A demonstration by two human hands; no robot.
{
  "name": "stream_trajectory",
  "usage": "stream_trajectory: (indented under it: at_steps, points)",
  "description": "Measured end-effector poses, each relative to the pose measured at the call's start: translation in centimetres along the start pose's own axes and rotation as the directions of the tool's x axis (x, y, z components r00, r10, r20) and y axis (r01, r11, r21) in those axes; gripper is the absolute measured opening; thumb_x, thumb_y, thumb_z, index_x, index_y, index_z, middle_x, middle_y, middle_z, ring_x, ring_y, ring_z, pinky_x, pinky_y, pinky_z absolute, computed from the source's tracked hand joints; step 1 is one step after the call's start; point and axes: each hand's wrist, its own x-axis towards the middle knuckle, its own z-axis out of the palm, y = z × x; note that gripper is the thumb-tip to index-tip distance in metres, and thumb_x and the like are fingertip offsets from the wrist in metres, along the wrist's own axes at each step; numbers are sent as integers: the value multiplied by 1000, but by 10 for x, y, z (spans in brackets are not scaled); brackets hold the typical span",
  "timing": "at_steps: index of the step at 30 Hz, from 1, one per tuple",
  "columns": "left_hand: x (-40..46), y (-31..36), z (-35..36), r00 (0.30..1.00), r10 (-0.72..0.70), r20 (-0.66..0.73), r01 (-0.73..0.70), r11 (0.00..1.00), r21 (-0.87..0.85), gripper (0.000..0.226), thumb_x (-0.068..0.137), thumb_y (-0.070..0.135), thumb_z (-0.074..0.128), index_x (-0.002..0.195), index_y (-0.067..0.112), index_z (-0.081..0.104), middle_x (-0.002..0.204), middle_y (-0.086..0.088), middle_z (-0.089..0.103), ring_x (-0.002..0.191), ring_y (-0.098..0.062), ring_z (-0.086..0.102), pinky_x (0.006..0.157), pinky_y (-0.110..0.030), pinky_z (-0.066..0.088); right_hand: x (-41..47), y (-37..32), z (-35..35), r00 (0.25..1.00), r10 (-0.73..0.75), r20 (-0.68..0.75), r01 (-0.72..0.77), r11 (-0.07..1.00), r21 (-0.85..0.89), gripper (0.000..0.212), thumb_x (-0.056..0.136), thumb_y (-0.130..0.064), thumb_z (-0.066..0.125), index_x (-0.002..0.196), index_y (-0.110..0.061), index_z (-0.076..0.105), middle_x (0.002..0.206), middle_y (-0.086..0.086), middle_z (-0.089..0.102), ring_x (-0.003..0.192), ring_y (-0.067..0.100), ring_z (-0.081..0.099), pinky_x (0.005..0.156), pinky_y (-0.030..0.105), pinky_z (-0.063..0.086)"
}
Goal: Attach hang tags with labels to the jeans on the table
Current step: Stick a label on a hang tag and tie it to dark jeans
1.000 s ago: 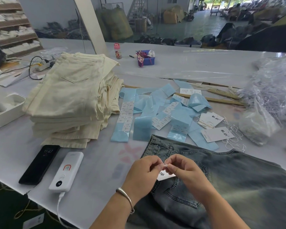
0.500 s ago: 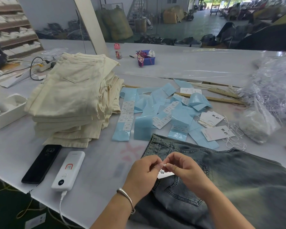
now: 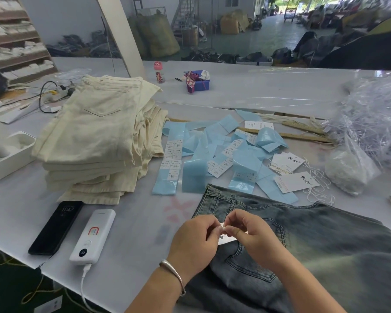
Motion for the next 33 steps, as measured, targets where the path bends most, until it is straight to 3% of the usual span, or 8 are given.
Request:
stream_trajectory:
  at_steps: [4,9,13,16,22,27,30,33]
  points:
    - [-1,3,4,998,66,-7,-65,993,101,12,93,27,57,85,21,61,72,11,55,68,-11,50,57,-21,36,-3,-3,-4,1000,-8,-13,5,973,-232,18,89,-10,64,79,-23,57,73,-10,61,69,1,53,69,20,43]
    - [-3,9,18,995,88,-44,-85,994,75,11,91,23,60,81,17,62,74,5,62,68,-15,54,63,-32,46,-7,0,-12,1000,4,11,0,951,-310,16,89,-12,63,80,-23,56,74,-12,59,69,1,50,68,22,41]
    - [0,7,23,999,14,30,-9,985,-172,12,88,20,69,76,20,67,66,9,63,63,-7,56,64,-27,48,-12,4,-22,998,56,41,-48,982,-183,13,89,-8,62,81,-18,60,71,-10,60,62,-1,48,63,19,40]
    - [6,-1,21,991,-79,106,115,913,-391,15,83,22,75,71,16,69,59,8,63,57,-2,56,59,-18,46,-12,3,-25,996,70,64,-67,996,-50,9,89,-4,62,83,-11,62,69,-5,61,63,5,51,65,22,43]
    - [18,-16,15,981,-100,167,165,885,-436,25,71,47,74,65,24,66,54,9,63,49,3,51,51,-9,38,-6,-2,-22,993,62,102,-80,981,178,3,90,3,60,87,2,62,70,3,62,69,13,59,72,28,54]
    - [35,-18,9,977,-30,212,107,927,-359,24,82,41,72,66,24,66,55,11,63,49,5,53,52,-9,39,4,-4,-22,997,66,29,-71,968,241,3,89,6,60,87,8,62,70,9,63,66,14,59,67,22,51]
    - [44,-23,9,967,-6,254,72,966,-248,30,83,44,71,72,16,68,61,10,62,56,2,52,56,-17,42,6,-1,-19,992,121,-35,-111,970,215,3,87,5,63,84,5,63,68,8,65,65,15,61,67,23,51]
    - [60,-26,13,955,-35,293,57,996,-65,23,81,46,71,82,23,67,84,10,61,79,-5,54,70,-24,45,5,4,-12,967,205,-152,-175,967,187,11,84,4,68,76,-3,64,65,6,69,66,17,65,67,26,54]
